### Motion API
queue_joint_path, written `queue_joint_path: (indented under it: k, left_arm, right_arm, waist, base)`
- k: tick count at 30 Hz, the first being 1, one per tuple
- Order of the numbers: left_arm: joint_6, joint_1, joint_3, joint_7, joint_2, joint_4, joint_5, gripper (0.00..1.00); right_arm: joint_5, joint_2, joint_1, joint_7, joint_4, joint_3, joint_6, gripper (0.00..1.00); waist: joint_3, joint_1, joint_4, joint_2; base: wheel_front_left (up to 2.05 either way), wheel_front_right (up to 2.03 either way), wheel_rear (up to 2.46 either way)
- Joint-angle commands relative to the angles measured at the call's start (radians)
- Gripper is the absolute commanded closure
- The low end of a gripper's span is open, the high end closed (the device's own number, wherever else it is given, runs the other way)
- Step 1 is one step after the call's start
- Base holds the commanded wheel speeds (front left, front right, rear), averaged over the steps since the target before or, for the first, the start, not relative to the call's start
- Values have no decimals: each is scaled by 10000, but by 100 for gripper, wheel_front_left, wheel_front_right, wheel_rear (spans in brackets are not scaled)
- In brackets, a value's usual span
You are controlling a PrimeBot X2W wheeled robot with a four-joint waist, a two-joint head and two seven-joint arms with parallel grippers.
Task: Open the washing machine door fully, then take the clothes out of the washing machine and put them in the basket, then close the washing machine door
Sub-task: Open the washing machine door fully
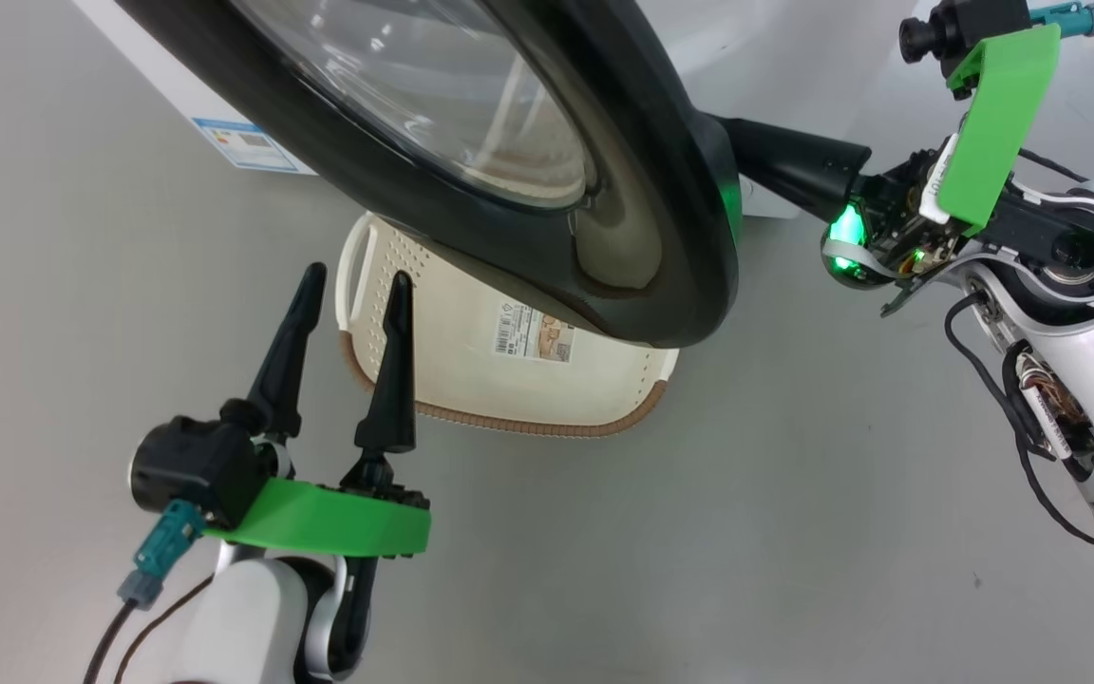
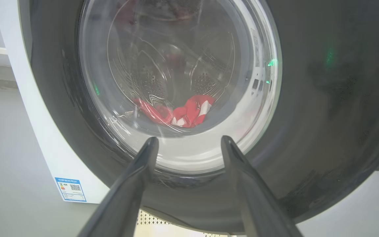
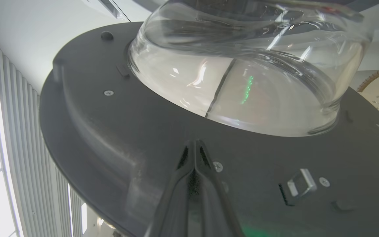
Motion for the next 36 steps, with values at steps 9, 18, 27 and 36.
queue_joint_path:
  k: [9,18,27,36]
  left_arm:
    - [183,468,467,-49,179,-325,-52,0]
    - [270,917,576,-49,179,-394,-91,0]
    - [351,1319,635,-49,179,-277,-192,0]
    - [418,1728,681,-49,179,-286,-279,0]
  right_arm:
    - [297,-34,652,-176,-397,729,50,100]
    - [399,-189,1122,-401,-377,1293,50,100]
    - [679,-171,1676,-515,-424,1716,50,100]
    - [958,214,2185,-752,-260,2145,50,100]
  waist:
    - [-761,0,666,0]
    - [-1451,0,1363,0]
    - [-2113,0,2013,0]
    - [-2715,0,2770,0]
  base:
    - [0,0,0]
    - [0,0,0]
    - [0,0,0]
    - [0,0,0]
